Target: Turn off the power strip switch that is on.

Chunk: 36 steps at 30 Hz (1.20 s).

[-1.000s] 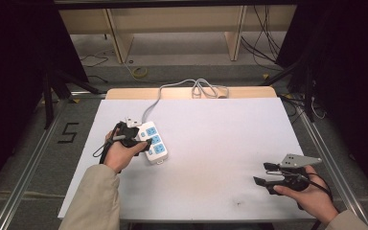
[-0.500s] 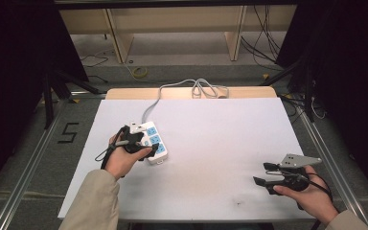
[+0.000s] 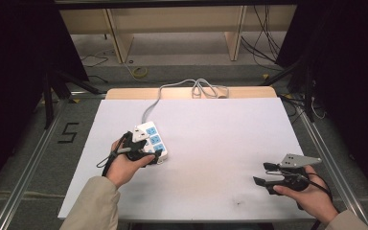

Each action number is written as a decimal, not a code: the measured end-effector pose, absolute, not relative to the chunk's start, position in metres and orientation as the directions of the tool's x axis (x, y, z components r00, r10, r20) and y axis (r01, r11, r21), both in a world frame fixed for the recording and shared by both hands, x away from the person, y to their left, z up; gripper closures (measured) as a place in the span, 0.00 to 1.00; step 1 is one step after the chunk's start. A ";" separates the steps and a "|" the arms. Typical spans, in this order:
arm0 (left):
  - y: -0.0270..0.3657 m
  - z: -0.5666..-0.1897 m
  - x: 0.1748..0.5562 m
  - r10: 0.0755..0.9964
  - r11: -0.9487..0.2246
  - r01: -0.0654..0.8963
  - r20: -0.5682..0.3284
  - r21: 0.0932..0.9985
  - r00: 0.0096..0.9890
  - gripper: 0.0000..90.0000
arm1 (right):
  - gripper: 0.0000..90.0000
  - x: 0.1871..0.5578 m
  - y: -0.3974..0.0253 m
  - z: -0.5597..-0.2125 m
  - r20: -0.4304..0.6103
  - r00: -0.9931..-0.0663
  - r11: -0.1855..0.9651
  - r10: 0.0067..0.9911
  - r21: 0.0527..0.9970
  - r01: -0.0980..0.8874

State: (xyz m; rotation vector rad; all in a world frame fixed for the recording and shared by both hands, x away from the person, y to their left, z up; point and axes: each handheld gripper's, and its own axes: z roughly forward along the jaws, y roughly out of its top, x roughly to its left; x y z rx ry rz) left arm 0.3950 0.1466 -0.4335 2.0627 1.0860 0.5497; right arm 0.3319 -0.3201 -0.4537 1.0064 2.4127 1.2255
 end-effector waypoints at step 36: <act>0.151 -0.444 0.352 0.766 -0.437 0.440 0.069 0.784 0.639 0.24 | 0.33 0.332 -0.318 -0.455 0.074 -0.741 0.425 0.668 0.779 0.461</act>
